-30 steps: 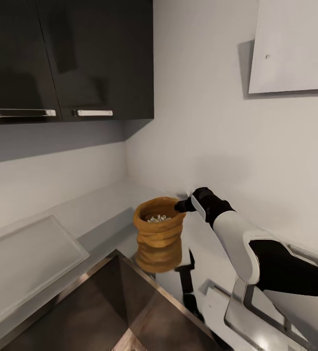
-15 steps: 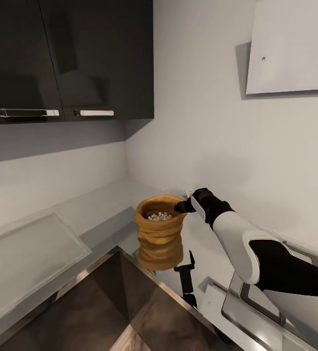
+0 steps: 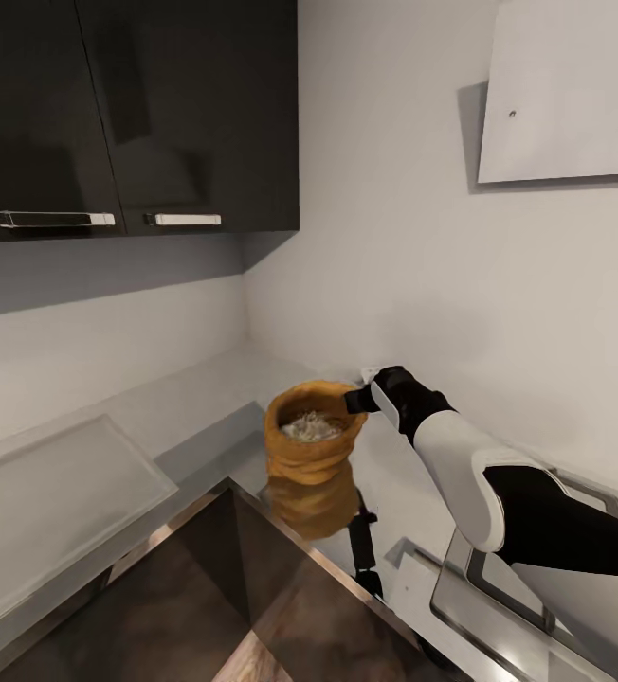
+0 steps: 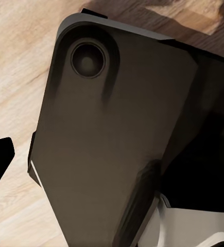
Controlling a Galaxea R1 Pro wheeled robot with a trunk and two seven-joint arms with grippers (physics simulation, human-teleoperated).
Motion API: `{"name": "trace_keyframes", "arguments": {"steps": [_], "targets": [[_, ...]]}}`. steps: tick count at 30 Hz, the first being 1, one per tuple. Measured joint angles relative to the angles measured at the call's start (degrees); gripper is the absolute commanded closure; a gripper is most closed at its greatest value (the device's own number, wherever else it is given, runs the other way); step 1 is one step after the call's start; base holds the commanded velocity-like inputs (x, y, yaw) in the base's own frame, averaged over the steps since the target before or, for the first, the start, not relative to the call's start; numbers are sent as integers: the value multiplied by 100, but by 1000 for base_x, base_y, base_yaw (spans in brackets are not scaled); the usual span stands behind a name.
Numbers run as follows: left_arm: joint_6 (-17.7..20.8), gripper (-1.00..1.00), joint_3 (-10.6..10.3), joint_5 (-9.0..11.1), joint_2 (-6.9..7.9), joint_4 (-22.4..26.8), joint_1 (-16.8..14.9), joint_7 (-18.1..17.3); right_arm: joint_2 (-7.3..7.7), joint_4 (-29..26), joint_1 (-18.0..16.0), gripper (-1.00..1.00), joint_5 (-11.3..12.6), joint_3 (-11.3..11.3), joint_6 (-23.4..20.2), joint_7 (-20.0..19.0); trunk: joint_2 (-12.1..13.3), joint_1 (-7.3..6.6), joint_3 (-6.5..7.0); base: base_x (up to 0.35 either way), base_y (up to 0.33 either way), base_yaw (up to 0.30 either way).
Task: In the kitchen, take the popcorn bag from the countertop, put it into the microwave, and heat it until the popcorn is cooked so the cooked popcorn ends up inside the bag.
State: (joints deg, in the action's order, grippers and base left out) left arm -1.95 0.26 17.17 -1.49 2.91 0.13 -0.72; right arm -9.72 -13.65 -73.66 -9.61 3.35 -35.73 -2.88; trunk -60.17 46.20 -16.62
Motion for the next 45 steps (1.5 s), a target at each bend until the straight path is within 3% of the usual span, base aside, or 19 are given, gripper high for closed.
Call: {"name": "trace_keyframes", "arguments": {"steps": [7,15,21,29,33,41,45], "targets": [[-3,-100,0,0,0,0,2,0,0,-8,3,100,1,4,-3,-4,0,0,-1,0,0,0],[-2,-100,0,0,0,-4,3,0,-8,-383,3,100,-3,35,-253,-24,0,0,-1,0,0,0],[-1,-100,0,0,0,-1,2,0,-20,-1530,4,100,20,46,-1260,-22,0,0,-1,0,0,0],[0,-100,0,4,0,0,2,0,-20,-1664,5,100,30,53,-1879,-23,0,0,-1,0,0,0],[-2,-100,0,2,0,-2,2,0,-20,-1944,5,100,28,60,-2406,-29,0,0,-1,0,0,0],[1,-100,0,1,0,-3,2,0,-5,-2733,5,100,19,75,-2408,-54,0,0,-1,0,0,0],[2,-100,0,3,-1,-1,0,0,19,-2808,5,100,22,81,-2408,-54,0,0,-1,0,0,0]]}}
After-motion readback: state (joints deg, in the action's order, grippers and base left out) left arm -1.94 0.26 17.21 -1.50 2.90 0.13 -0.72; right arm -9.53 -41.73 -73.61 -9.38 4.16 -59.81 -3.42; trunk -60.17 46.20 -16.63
